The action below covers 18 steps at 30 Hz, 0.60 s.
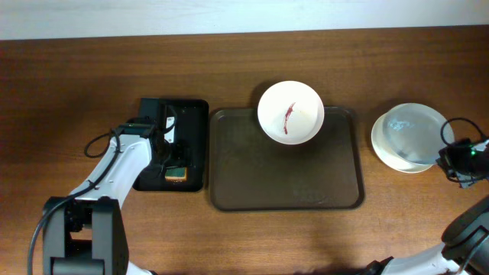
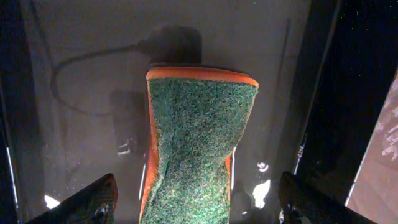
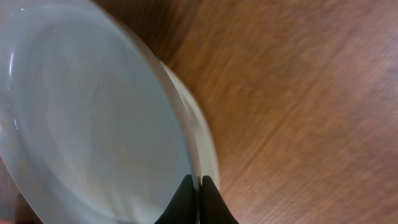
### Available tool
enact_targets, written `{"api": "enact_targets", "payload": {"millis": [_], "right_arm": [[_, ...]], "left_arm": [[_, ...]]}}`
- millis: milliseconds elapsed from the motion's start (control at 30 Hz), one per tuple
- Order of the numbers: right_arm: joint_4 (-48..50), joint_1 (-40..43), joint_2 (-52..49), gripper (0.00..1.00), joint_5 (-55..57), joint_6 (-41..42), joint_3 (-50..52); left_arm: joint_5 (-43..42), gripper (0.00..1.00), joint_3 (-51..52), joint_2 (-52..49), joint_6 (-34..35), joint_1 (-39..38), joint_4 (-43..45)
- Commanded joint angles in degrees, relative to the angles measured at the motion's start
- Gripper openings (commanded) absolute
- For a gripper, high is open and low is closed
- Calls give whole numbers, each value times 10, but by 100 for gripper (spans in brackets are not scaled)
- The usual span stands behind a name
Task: Clean dirty plates on tray and stack at the side
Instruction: 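Grasp the last stained plate's rim with the right gripper and drag it to tray center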
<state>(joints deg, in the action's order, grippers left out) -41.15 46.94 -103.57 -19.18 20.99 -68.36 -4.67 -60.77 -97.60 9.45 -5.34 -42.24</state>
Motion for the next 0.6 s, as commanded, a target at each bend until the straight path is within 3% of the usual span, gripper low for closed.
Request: {"api": "enact_targets", "payload": {"millis": [0, 67, 100, 133, 233, 300, 433, 567], "right_arm": [[-8, 3, 19, 5, -12, -1, -10], [-18, 2, 19, 29, -12, -1, -10], [-25, 2, 19, 57, -12, 0, -10], [-32, 2, 19, 76, -17, 2, -10], [-54, 2, 19, 99, -66, 1, -10], [-61, 2, 19, 99, -128, -10, -10], [-62, -20, 19, 99, -287, -106, -10], [-71, -92, 19, 95, -268, -169, -10]], "left_arm": [[-1, 81, -9, 11, -2, -2, 1], [-1, 81, -9, 11, -2, -2, 1], [-1, 81, -9, 11, -2, -2, 0], [-1, 81, -9, 11, -2, -2, 0], [0, 81, -9, 11, -2, -2, 1], [-1, 81, -9, 11, -2, -2, 2], [-1, 81, -9, 11, -2, -2, 2], [-1, 81, -9, 11, -2, -2, 1]]}}
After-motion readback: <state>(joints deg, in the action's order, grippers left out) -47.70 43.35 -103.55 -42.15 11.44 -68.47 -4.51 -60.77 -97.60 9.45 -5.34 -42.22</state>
